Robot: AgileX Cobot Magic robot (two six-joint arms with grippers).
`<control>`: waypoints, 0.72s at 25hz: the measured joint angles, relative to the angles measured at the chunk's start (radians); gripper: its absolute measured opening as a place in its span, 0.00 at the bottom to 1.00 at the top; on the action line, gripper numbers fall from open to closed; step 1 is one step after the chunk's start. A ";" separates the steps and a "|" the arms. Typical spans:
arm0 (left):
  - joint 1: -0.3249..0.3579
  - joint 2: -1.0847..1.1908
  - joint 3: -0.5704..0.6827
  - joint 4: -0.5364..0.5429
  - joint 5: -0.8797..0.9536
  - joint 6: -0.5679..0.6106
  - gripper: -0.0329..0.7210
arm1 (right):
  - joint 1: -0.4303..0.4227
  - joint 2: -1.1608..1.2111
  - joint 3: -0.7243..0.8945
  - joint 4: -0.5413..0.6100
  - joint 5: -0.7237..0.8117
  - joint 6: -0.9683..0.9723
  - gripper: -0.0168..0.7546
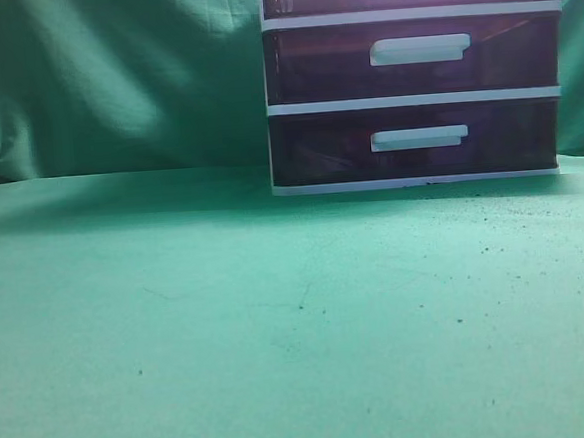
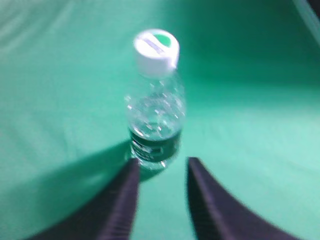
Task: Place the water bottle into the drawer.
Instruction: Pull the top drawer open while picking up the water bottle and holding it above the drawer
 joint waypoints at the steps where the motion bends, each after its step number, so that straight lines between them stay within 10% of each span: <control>1: -0.015 0.028 -0.002 -0.005 0.002 0.025 0.33 | 0.000 0.000 0.000 0.000 0.000 0.000 0.02; 6: -0.039 0.149 -0.007 -0.021 -0.027 -0.009 0.88 | 0.000 0.000 0.000 0.000 0.000 0.000 0.02; 18: -0.039 0.502 -0.062 -0.038 -0.298 -0.047 0.89 | 0.000 0.000 0.000 0.000 0.000 0.000 0.02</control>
